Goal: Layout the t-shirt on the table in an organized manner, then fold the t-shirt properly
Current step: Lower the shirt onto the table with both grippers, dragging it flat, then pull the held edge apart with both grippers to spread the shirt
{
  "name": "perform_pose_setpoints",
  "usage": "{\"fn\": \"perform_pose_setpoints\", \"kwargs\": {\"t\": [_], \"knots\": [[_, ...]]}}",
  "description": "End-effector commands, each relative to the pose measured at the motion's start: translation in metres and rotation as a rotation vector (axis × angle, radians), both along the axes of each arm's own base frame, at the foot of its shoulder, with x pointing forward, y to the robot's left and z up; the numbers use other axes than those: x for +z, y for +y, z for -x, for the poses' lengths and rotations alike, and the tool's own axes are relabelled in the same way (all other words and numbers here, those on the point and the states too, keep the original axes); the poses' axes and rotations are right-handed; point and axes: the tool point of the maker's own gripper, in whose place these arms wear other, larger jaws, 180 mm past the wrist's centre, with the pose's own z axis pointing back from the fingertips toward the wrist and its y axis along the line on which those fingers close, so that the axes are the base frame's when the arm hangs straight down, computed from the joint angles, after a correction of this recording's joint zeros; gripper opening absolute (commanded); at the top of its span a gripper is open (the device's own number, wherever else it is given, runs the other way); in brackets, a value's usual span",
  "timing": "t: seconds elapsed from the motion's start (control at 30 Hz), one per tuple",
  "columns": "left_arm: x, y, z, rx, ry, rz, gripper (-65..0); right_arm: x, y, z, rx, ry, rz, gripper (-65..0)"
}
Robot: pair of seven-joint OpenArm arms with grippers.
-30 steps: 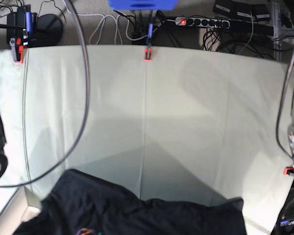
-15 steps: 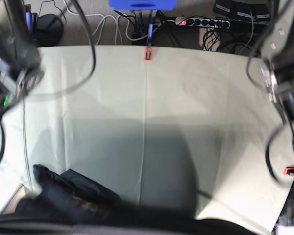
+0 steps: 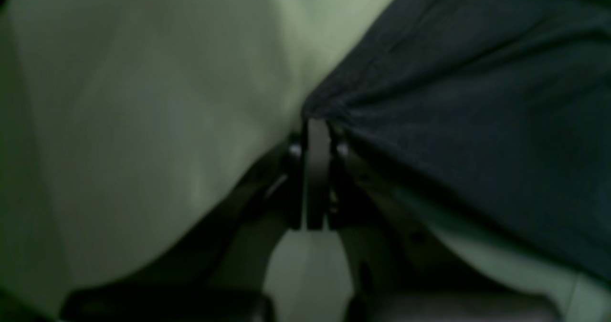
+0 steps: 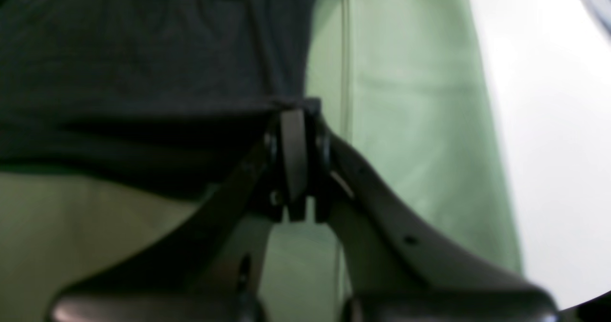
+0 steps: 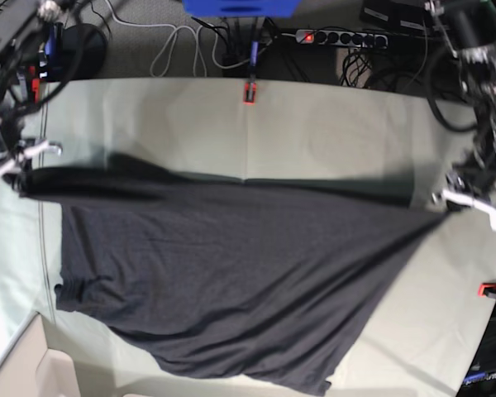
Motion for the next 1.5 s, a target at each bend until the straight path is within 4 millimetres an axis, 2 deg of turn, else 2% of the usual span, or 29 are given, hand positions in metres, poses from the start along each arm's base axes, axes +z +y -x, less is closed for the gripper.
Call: {"fn": "perform_pose_setpoints", "kwargs": {"t": [0.0, 0.1, 0.2, 0.4, 0.53, 0.67, 0.73, 0.87, 0.97, 1.13, 1.23, 1.3, 1.37, 1.47], "knots": [[0.012, 0.009, -0.002, 0.005, -0.034, -0.030, -65.0, 0.014, 0.003, -0.001, 0.018, -0.067, 0.002, -65.0], [0.013, 0.031, 0.026, 0.059, -0.019, -0.060, -65.0, 0.007, 0.006, 0.022, 0.024, -0.067, -0.029, -65.0], [0.018, 0.045, 0.048, 0.063, -0.039, -0.073, -65.0, 0.006, -0.001, 0.042, -0.002, -0.076, -0.041, -65.0], [0.027, 0.064, 0.071, 0.069, -0.083, -0.091, -65.0, 0.010, -0.012, 0.063, -0.047, -0.099, -0.083, -65.0], [0.022, 0.066, 0.086, 0.069, -0.061, -0.091, -65.0, 0.013, -0.021, 0.070, -0.076, -0.102, -0.074, -65.0], [0.017, 0.067, 0.089, 0.076, -0.050, -0.080, -65.0, 0.007, -0.020, 0.076, -0.075, -0.077, -0.077, -65.0], [0.008, 0.064, 0.090, 0.081, -0.036, -0.056, -65.0, 0.006, -0.019, 0.077, -0.074, -0.072, -0.078, -65.0], [-0.010, 0.048, 0.071, 0.082, -0.036, 0.016, -64.9, -0.003, -0.016, 0.080, -0.094, -0.066, -0.111, -65.0], [-0.026, 0.031, 0.059, 0.052, -0.014, 0.069, -63.9, -0.018, -0.018, 0.086, -0.113, -0.038, -0.144, -65.0], [-0.043, 0.010, 0.044, 0.011, 0.007, 0.124, -52.6, -0.035, -0.024, 0.095, -0.131, 0.005, -0.169, -65.0], [-0.047, 0.006, 0.044, 0.012, 0.013, 0.136, -40.9, -0.042, -0.027, 0.099, -0.143, 0.022, -0.182, -65.0], [-0.047, 0.000, 0.037, -0.008, 0.009, 0.139, -33.4, -0.041, -0.031, 0.098, -0.136, 0.024, -0.171, -65.0], [-0.053, -0.001, 0.039, -0.017, 0.035, 0.136, -27.7, -0.041, -0.031, 0.098, -0.133, 0.027, -0.167, -65.0], [-0.063, -0.001, 0.035, -0.024, 0.067, 0.112, -24.6, -0.040, -0.031, 0.098, -0.133, 0.026, -0.168, -65.0]]}}
